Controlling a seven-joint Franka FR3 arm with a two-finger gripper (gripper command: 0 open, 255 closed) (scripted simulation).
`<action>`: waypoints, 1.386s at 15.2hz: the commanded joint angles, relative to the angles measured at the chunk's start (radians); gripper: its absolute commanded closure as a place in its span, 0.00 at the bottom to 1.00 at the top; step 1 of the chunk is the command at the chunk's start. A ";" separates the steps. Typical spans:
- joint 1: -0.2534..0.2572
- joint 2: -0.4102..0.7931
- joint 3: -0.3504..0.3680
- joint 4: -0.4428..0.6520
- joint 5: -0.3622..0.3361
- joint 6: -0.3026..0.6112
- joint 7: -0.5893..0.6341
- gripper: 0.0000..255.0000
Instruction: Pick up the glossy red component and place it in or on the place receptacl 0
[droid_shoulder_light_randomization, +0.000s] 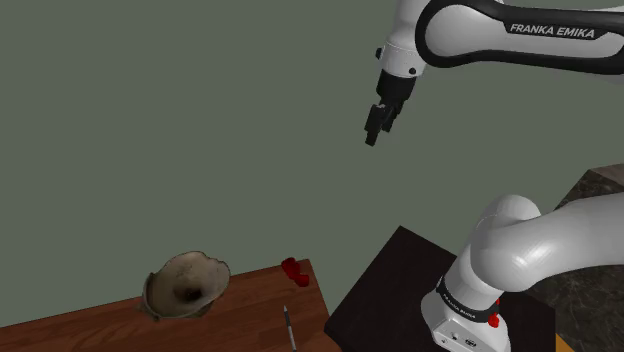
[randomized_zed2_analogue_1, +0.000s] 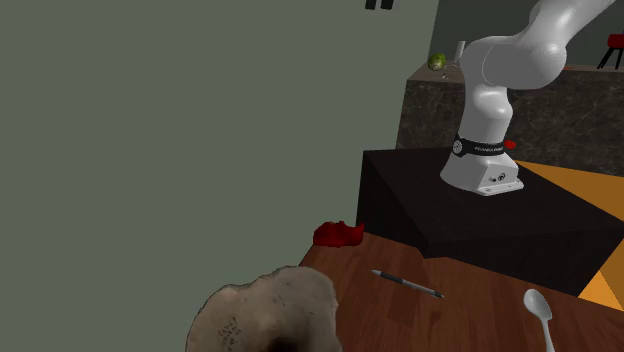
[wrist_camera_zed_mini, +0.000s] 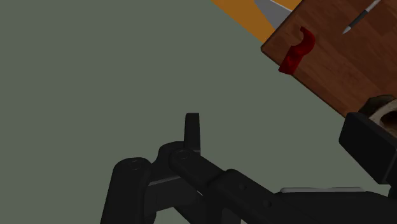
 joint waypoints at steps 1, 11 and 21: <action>0.000 0.000 0.000 0.000 0.000 0.000 0.000 0.00; 0.032 0.123 0.061 -0.219 0.072 0.304 0.098 0.00; 0.071 0.406 0.132 -0.315 0.141 0.652 0.186 0.00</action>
